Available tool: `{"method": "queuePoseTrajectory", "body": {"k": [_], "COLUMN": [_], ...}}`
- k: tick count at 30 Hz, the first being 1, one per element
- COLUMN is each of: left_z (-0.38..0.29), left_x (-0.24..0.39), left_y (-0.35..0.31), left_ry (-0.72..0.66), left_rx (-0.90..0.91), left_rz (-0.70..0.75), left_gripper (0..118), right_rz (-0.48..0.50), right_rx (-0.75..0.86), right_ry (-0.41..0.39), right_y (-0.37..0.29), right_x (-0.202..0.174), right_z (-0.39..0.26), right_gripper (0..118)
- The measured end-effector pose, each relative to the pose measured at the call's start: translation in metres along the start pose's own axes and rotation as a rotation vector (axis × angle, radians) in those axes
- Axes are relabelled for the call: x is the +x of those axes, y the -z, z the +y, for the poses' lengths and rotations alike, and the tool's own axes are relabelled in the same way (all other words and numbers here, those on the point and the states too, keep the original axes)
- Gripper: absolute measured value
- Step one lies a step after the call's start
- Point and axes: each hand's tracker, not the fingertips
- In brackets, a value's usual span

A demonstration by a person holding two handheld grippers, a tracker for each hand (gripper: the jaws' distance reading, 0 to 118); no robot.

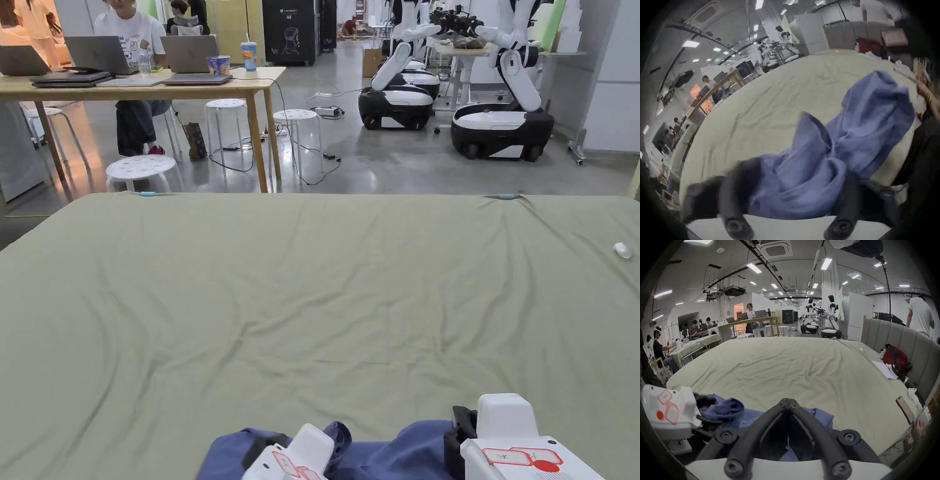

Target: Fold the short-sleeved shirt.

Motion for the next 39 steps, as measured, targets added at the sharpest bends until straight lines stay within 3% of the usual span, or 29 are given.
{"method": "queuePoseTrajectory", "body": {"k": [1, 2, 5, 8, 10, 12, 13, 15, 22, 27, 32, 38, 39], "left_z": [0.004, 0.008, 0.01, 0.001, -0.01, -0.02, -0.026, -0.035, -0.03, -0.019, -0.02, -0.043, -0.05], "left_x": [-0.007, -0.018, -0.054, -0.083, -0.095, -0.098, -0.1, -0.098, -0.036, -0.005, -0.024, -0.083, -0.095], "left_y": [-0.011, -0.027, -0.064, -0.065, -0.048, -0.031, -0.021, -0.007, 0.018, 0.022, 0.005, -0.022, -0.027], "left_ry": [-0.047, -0.122, -0.32, -0.461, -0.538, -0.63, -0.665, -0.743, -0.685, -0.657, -0.618, -0.778, -0.819], "left_rx": [0.025, 0.074, 0.199, 0.201, 0.148, 0.112, 0.098, 0.07, 0.008, -0.005, 0.037, 0.139, 0.158], "left_rz": [-0.048, -0.108, -0.144, -0.12, -0.111, -0.136, -0.181, -0.238, -0.415, -0.455, -0.422, -0.389, -0.38], "left_gripper": [92, 104, 102, 98, 77, 18, 0, 0, 0, 0, 0, 0, 4], "right_rz": [0.007, 0.015, 0.041, 0.054, 0.057, 0.057, 0.059, 0.059, 0.028, 0.019, 0.021, 0.039, 0.039], "right_rx": [-0.001, -0.002, -0.01, -0.017, -0.018, -0.018, -0.017, -0.019, -0.027, -0.037, -0.037, -0.042, -0.041], "right_ry": [0.004, 0.006, 0.0, -0.004, -0.008, -0.008, -0.008, -0.008, 0.002, -0.017, -0.031, -0.046, -0.053], "right_y": [-0.002, -0.002, 0.003, 0.006, 0.01, 0.01, 0.011, 0.011, 0.009, 0.007, 0.007, 0.011, 0.011], "right_x": [0.001, 0.002, 0.001, 0.0, -0.001, -0.003, -0.005, -0.007, -0.008, -0.009, -0.019, -0.038, -0.042], "right_z": [0.002, 0.003, 0.003, 0.003, 0.004, 0.003, 0.003, 0.002, -0.003, -0.005, -0.003, 0.0, 0.0], "right_gripper": [0, 0, 0, 0, 0, 0, 0, 0, 0, 0, 0, 0, 0]}}
